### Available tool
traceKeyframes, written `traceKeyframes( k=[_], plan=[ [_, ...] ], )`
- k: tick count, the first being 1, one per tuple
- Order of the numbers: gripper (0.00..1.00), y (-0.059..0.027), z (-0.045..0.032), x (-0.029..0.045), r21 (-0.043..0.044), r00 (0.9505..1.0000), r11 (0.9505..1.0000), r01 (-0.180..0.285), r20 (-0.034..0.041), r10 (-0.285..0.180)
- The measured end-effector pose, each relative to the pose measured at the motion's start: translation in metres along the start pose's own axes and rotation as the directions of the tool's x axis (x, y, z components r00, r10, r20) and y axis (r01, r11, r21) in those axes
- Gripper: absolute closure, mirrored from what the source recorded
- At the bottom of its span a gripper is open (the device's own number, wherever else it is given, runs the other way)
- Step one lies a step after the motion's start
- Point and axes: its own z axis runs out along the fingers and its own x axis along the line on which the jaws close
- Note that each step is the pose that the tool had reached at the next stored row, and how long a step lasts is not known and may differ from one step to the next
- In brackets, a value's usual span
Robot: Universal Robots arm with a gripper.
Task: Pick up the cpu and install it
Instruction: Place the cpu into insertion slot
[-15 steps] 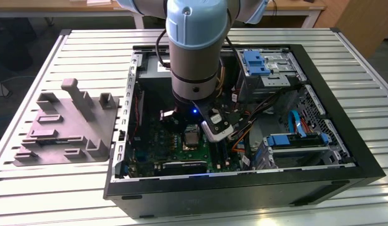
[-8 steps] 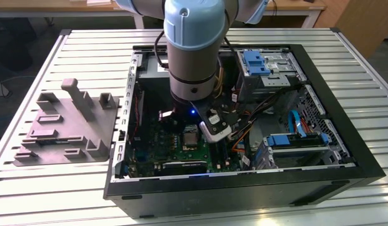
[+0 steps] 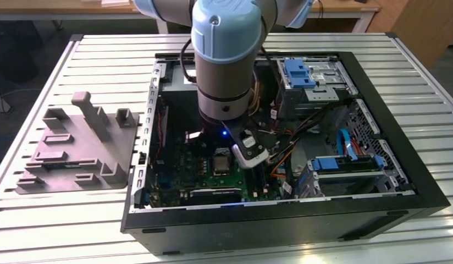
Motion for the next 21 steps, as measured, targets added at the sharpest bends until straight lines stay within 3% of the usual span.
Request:
traceKeyframes(
  k=[21],
  plan=[
    [0.53,-0.0001,0.0106,0.0007,0.0003,1.0000,1.0000,-0.001,-0.0015,0.001]
  ],
)
